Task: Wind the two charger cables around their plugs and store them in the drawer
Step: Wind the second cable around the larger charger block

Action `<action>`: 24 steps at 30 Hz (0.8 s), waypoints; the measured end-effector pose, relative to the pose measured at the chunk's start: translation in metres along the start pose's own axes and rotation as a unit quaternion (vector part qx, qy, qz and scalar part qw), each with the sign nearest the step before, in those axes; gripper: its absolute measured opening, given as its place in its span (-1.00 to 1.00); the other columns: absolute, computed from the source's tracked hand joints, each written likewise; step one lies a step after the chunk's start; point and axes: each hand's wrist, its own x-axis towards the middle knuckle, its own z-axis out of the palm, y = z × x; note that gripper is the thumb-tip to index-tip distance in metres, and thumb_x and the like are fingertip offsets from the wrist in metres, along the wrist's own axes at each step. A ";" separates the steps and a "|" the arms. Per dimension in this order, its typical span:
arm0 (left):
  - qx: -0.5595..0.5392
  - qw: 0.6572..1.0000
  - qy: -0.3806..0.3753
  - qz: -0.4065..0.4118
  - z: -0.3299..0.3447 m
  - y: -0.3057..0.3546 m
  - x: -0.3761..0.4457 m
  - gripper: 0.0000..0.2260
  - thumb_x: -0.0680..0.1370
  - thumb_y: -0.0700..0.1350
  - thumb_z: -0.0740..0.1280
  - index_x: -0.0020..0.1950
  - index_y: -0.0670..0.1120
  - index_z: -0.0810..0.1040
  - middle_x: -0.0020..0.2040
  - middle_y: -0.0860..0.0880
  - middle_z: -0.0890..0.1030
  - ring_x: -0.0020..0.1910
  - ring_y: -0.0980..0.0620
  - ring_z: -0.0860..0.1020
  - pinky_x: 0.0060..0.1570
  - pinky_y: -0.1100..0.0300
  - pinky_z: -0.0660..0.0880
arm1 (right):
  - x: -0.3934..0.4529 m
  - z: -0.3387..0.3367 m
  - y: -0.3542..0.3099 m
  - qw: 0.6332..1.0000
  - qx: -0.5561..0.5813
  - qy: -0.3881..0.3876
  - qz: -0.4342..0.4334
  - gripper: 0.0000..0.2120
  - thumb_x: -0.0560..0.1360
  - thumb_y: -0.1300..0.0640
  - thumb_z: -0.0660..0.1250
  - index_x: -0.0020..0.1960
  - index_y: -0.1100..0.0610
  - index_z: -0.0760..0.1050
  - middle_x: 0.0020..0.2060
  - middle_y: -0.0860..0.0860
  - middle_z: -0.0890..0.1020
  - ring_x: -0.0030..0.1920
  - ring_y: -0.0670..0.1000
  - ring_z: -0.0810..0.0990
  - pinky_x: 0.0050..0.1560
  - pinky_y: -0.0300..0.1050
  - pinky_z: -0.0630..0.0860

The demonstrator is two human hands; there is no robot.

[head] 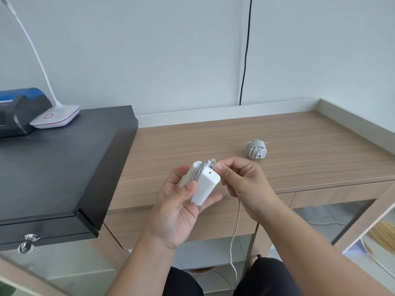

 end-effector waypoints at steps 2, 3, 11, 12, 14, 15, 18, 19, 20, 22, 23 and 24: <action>0.037 0.999 0.002 0.003 0.000 -0.003 0.003 -0.54 0.18 -0.14 0.66 -0.03 -0.03 0.55 0.09 -0.14 0.64 0.11 -0.15 0.63 0.15 -0.34 0.47 | -0.003 0.001 0.005 1.000 -0.009 0.022 -0.001 -0.91 0.50 0.26 0.35 -0.18 0.20 0.60 -0.52 -0.12 0.54 -0.56 -0.21 0.37 -0.49 -0.46 0.28; 0.048 0.999 0.013 0.006 0.000 -0.004 0.005 -0.52 0.16 -0.14 0.67 -0.02 -0.02 0.55 0.07 -0.15 0.63 0.09 -0.15 0.63 0.15 -0.28 0.50 | -0.005 0.000 0.007 0.999 -0.015 0.033 0.002 -0.89 0.50 0.26 0.35 -0.19 0.18 0.61 -0.52 -0.12 0.55 -0.56 -0.21 0.37 -0.50 -0.47 0.29; 0.085 0.995 0.049 0.035 -0.003 -0.011 0.012 -0.40 0.12 -0.05 0.68 0.13 0.02 0.63 0.16 -0.15 0.60 0.21 -0.12 0.57 0.11 0.17 0.54 | -0.009 0.006 0.012 0.997 -0.015 0.076 0.014 -0.83 0.53 0.25 0.33 -0.23 0.14 0.59 -0.58 -0.16 0.49 -0.55 -0.22 0.37 -0.47 -0.46 0.28; 0.123 0.990 0.054 0.032 -0.005 -0.009 0.012 -0.40 0.10 -0.01 0.68 0.12 0.02 0.66 0.15 -0.10 0.62 0.19 -0.06 0.58 0.10 0.21 0.54 | -0.009 0.005 0.011 0.997 -0.023 0.076 0.016 -0.83 0.53 0.26 0.33 -0.22 0.14 0.60 -0.56 -0.17 0.53 -0.52 -0.23 0.43 -0.43 -0.46 0.32; 0.190 0.981 0.050 0.007 -0.007 -0.005 0.012 -0.37 0.10 0.06 0.67 0.14 0.00 0.67 0.12 -0.04 0.67 0.17 0.02 0.60 0.10 0.23 0.53 | -0.008 0.005 0.010 0.996 -0.017 0.077 0.035 -0.86 0.53 0.26 0.34 -0.17 0.18 0.62 -0.49 -0.14 0.61 -0.45 -0.23 0.52 -0.38 -0.43 0.39; 0.211 0.977 0.038 -0.011 -0.007 -0.003 0.013 -0.38 0.13 0.07 0.66 0.16 -0.02 0.66 0.14 -0.05 0.67 0.19 0.02 0.59 0.13 0.22 0.52 | -0.007 0.004 0.011 0.996 -0.005 0.079 0.049 -0.87 0.54 0.25 0.33 -0.15 0.22 0.62 -0.50 -0.13 0.61 -0.48 -0.23 0.51 -0.42 -0.44 0.38; 0.241 0.969 -0.008 -0.052 -0.006 -0.001 0.012 -0.45 0.26 0.06 0.58 0.21 -0.08 0.63 0.21 -0.09 0.64 0.21 0.02 0.58 0.11 0.24 0.52 | -0.007 0.004 0.009 0.994 0.025 0.077 0.077 -0.87 0.55 0.22 0.31 -0.14 0.24 0.57 -0.62 -0.18 0.50 -0.60 -0.24 0.43 -0.55 -0.47 0.30; 0.241 0.969 -0.008 -0.060 -0.006 -0.001 0.011 -0.45 0.28 0.06 0.58 0.22 -0.09 0.63 0.20 -0.09 0.64 0.18 0.02 0.59 0.08 0.25 0.53 | -0.006 0.002 0.008 0.994 0.022 0.072 0.078 -0.86 0.55 0.22 0.32 -0.15 0.23 0.57 -0.63 -0.18 0.49 -0.61 -0.24 0.42 -0.55 -0.47 0.30; 0.230 0.970 -0.004 -0.071 -0.007 0.000 0.010 -0.44 0.27 0.05 0.59 0.22 -0.10 0.62 0.19 -0.10 0.65 0.15 0.02 0.61 0.04 0.25 0.54 | -0.004 0.001 0.008 0.995 0.016 0.068 0.077 -0.86 0.54 0.21 0.33 -0.16 0.22 0.57 -0.64 -0.18 0.48 -0.62 -0.24 0.42 -0.56 -0.47 0.29; 0.203 0.975 0.002 -0.093 -0.010 0.001 0.009 -0.46 0.30 0.00 0.59 0.23 -0.14 0.61 0.15 -0.12 0.65 0.09 0.02 0.63 -0.02 0.22 0.56 | -0.002 -0.003 0.006 0.996 -0.007 0.061 0.072 -0.86 0.53 0.23 0.34 -0.19 0.21 0.57 -0.65 -0.18 0.48 -0.62 -0.24 0.42 -0.56 -0.48 0.29; 0.195 0.975 0.004 -0.101 -0.012 0.001 0.008 -0.51 0.35 -0.06 0.57 0.23 -0.17 0.60 0.15 -0.14 0.65 0.07 0.00 0.63 -0.04 0.20 0.57 | -0.001 -0.005 0.006 0.996 -0.024 0.058 0.067 -0.86 0.53 0.22 0.35 -0.21 0.20 0.57 -0.64 -0.18 0.50 -0.60 -0.25 0.44 -0.53 -0.48 0.30; 0.195 0.975 0.006 -0.104 -0.013 0.001 0.008 -0.57 0.39 -0.10 0.51 0.23 -0.18 0.60 0.15 -0.16 0.65 0.06 -0.01 0.62 -0.05 0.18 0.57 | 0.000 -0.007 0.007 0.996 -0.041 0.056 0.062 -0.86 0.51 0.21 0.37 -0.22 0.19 0.59 -0.60 -0.16 0.54 -0.55 -0.26 0.47 -0.48 -0.48 0.32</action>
